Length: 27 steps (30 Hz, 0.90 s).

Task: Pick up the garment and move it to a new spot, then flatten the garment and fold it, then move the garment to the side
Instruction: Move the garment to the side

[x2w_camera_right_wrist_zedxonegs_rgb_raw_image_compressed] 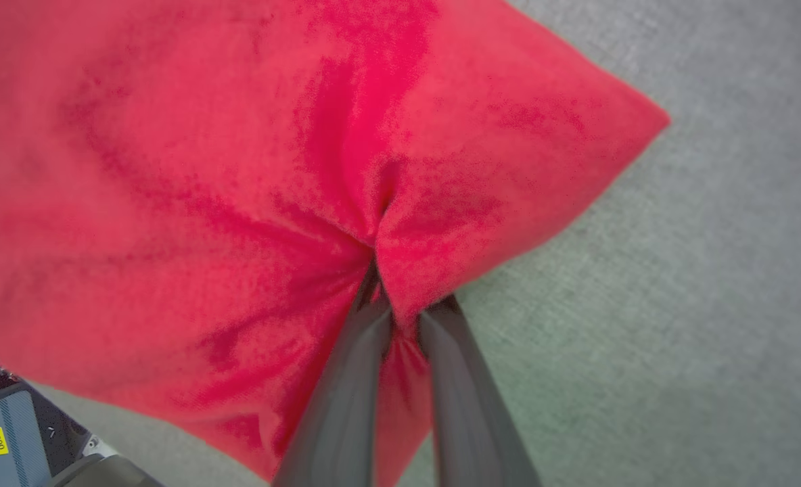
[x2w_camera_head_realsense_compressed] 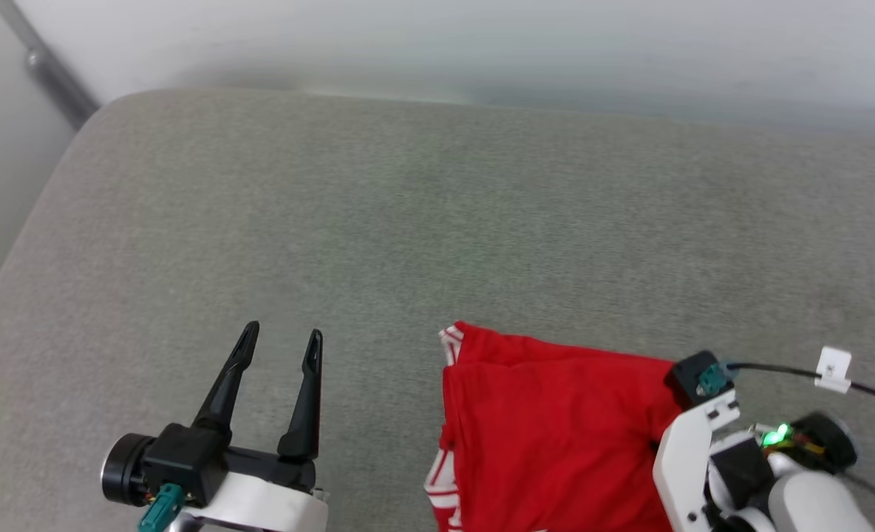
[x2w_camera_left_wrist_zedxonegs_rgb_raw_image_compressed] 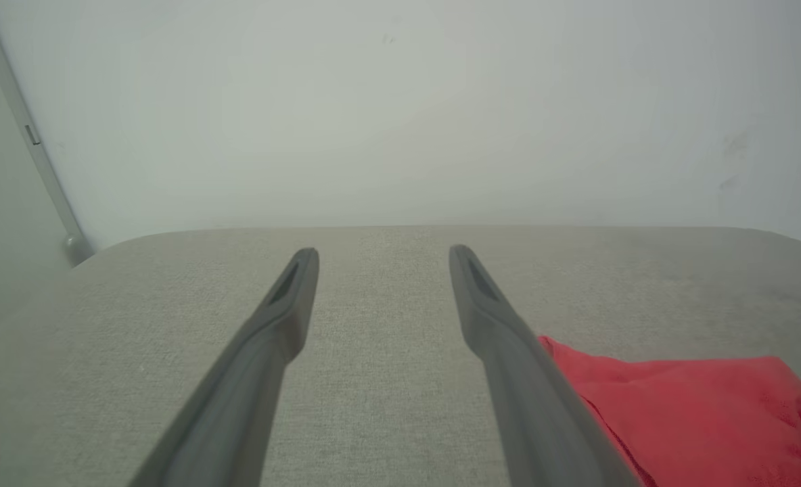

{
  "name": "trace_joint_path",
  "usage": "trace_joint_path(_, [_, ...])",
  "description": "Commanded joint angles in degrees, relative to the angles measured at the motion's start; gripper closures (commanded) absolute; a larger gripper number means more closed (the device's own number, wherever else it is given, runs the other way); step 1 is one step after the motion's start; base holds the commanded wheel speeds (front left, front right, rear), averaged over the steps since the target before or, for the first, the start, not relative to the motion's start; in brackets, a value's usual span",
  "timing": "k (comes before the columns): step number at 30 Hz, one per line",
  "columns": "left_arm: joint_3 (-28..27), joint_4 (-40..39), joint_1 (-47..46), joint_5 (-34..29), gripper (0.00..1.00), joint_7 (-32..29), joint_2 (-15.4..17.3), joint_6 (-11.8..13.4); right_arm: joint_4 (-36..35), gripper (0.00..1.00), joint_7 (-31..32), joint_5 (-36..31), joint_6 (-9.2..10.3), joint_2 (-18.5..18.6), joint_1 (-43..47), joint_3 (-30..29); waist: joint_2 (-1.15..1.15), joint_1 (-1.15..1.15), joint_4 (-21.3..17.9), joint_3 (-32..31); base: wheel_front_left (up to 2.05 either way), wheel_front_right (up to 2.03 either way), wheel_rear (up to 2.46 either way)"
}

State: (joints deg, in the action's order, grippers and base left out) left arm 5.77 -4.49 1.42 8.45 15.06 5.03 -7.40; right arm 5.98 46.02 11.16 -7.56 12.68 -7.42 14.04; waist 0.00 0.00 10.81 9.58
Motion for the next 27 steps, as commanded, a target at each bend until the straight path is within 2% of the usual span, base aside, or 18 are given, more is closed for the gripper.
trace_joint_path(1, [0.5,-0.47,0.22,-0.14,0.0,0.14,-0.13,-0.08,0.28,1.0,-0.62,-1.45,0.14,2.29,-1.54,0.4,0.0,0.0,-1.53,-0.49,0.0,0.0,0.0])
trace_joint_path(5, [1.68,-0.25,0.44,0.1,0.0,0.14,-0.56,-0.08,-1.88,1.0,-1.72,-4.61,0.12,7.8,-5.48,5.34,0.0,0.0,-5.24,-0.44,0.0,0.0,0.0])
trace_joint_path(12, [5.66,-0.22,-1.7,-0.46,0.0,0.14,-1.02,-0.08,-6.24,1.0,-0.3,-6.35,0.13,21.05,-13.43,13.63,0.0,0.0,-13.93,2.42,0.0,0.0,0.0])
trace_joint_path(17, [8.25,-0.04,-4.92,-0.45,0.0,0.14,-0.35,-0.08,-7.46,1.0,-1.0,-7.01,0.13,29.86,-19.77,17.43,0.0,0.0,-20.76,6.42,0.0,0.0,0.0])
trace_joint_path(24, [11.53,0.01,-10.48,-1.05,0.0,0.14,0.86,-0.08,-2.35,1.0,-7.38,-8.0,0.13,35.89,-24.36,15.75,0.0,0.0,-27.06,13.05,0.0,0.0,0.0])
trace_joint_path(27, [12.91,-0.12,-13.14,-1.24,0.0,0.14,1.89,-0.08,1.38,1.0,-11.16,-8.48,0.12,35.82,-24.89,12.9,0.0,0.0,-27.91,16.3,0.0,0.0,0.0])
